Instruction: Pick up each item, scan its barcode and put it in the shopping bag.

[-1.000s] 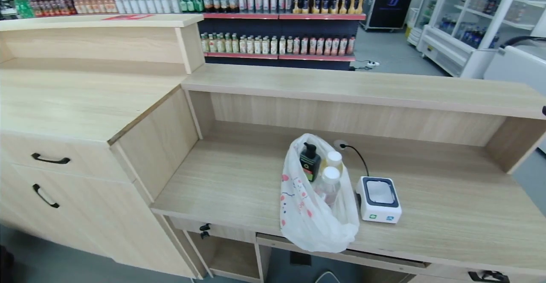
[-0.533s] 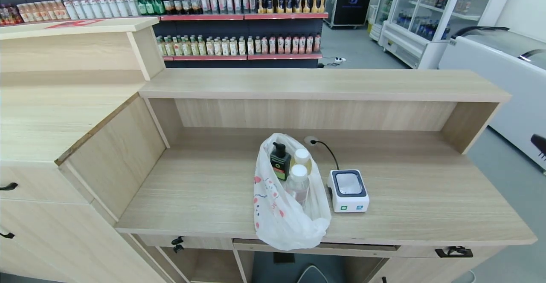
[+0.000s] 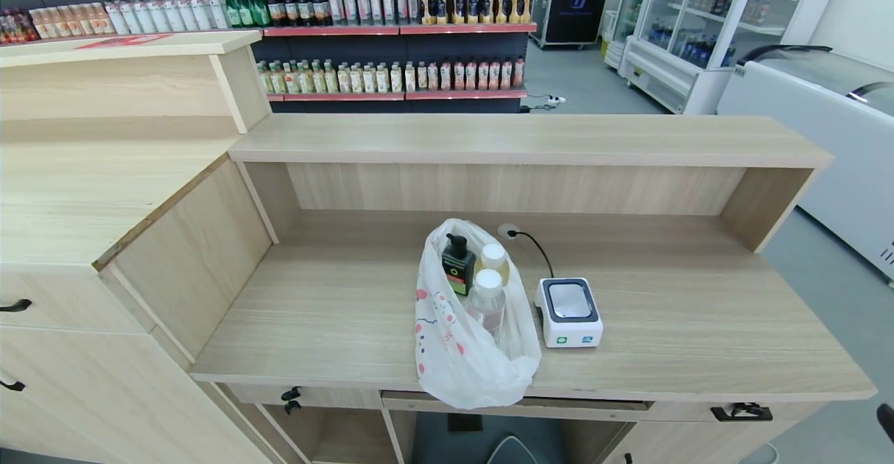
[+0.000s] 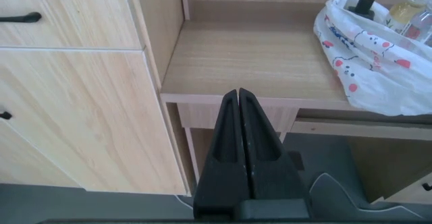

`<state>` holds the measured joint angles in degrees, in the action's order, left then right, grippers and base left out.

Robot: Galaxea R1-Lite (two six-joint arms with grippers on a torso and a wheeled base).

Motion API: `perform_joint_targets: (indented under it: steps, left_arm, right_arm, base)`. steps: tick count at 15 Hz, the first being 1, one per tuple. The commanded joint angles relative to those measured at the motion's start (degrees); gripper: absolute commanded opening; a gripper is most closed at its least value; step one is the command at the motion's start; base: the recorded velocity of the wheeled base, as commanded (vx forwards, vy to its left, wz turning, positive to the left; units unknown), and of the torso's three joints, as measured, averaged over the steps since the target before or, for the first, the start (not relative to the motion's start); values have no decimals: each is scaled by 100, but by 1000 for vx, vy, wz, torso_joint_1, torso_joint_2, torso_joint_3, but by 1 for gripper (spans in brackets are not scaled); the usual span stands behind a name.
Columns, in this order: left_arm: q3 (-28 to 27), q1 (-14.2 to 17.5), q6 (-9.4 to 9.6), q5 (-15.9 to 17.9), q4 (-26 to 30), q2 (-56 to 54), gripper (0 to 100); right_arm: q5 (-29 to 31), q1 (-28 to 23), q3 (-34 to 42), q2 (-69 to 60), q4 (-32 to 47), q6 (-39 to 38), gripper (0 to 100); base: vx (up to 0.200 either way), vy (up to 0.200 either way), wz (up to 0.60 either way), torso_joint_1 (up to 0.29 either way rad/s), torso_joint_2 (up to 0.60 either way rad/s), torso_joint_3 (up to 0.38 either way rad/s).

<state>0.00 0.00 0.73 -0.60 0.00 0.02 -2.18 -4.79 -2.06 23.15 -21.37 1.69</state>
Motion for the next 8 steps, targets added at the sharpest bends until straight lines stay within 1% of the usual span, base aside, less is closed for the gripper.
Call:
perform_joint_targets:
  steps: [1, 3, 5, 8]
  left_arm:
    - [0, 0, -3, -2, 0, -2, 0]
    - [0, 0, 6, -2, 0, -2, 0]
    - [0, 0, -3, -2, 0, -2, 0]
    - [0, 0, 6, -2, 0, -2, 0]
  right_arm:
    - [69, 215, 206, -1805, 1126, 33, 100]
    - [104, 470, 206, -2245, 1416, 41, 100]
    - [113, 497, 206, -2315, 1557, 59, 100]
    - [113, 497, 206, -2315, 1566, 33, 100]
  base:
    - [0, 0, 0, 0, 0, 0]
    - [0, 0, 0, 0, 0, 0]
    - [0, 0, 0, 0, 0, 0]
    - [0, 0, 0, 0, 0, 0]
